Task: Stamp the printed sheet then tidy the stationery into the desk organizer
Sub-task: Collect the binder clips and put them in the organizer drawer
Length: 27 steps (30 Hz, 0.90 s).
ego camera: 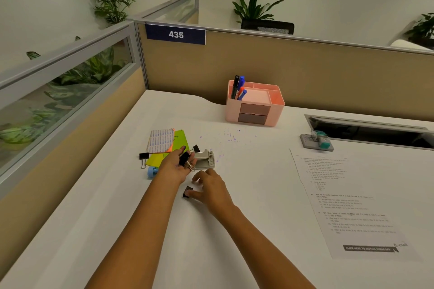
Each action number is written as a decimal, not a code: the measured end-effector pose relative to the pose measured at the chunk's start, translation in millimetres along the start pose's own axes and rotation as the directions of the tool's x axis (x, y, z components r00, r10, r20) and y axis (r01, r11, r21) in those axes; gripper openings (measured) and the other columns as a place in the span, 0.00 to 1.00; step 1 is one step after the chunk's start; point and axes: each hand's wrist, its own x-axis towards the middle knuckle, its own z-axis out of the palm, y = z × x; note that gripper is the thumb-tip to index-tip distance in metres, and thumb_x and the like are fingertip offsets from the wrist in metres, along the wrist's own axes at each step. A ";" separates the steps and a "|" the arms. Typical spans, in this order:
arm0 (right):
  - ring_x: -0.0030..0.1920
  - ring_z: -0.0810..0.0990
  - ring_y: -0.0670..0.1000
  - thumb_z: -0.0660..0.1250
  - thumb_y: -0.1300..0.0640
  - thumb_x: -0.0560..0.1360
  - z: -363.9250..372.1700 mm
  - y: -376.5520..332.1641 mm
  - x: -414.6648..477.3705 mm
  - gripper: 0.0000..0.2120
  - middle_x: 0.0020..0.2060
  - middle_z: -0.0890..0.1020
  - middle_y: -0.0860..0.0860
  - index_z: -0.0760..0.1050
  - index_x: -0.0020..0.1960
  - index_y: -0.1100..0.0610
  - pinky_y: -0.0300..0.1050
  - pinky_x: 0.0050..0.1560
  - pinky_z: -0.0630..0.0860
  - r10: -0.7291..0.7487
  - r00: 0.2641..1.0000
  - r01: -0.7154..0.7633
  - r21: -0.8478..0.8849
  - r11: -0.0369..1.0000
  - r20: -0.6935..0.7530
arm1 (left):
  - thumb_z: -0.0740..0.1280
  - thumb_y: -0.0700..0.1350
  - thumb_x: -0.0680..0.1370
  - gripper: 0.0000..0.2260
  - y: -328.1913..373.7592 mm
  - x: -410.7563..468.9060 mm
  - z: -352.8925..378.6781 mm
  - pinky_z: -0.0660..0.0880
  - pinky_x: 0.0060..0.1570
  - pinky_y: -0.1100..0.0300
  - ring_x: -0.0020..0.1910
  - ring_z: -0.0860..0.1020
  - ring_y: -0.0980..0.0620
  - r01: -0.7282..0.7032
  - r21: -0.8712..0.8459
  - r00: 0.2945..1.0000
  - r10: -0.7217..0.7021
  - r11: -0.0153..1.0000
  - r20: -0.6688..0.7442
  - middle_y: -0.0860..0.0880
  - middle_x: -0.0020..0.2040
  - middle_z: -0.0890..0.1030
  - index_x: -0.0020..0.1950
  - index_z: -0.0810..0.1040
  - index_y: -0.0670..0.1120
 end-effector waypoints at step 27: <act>0.51 0.78 0.52 0.72 0.52 0.71 -72.2 -14.3 50.6 0.15 0.50 0.81 0.55 0.77 0.55 0.57 0.36 0.45 0.70 0.013 0.917 0.032 0.105 0.994 -0.399 | 0.54 0.42 0.81 0.16 2.5 -6.9 57.5 0.73 0.19 0.67 0.16 0.76 0.51 0.179 0.005 0.970 -0.177 0.984 0.165 0.42 0.29 0.77 0.36 0.72 0.39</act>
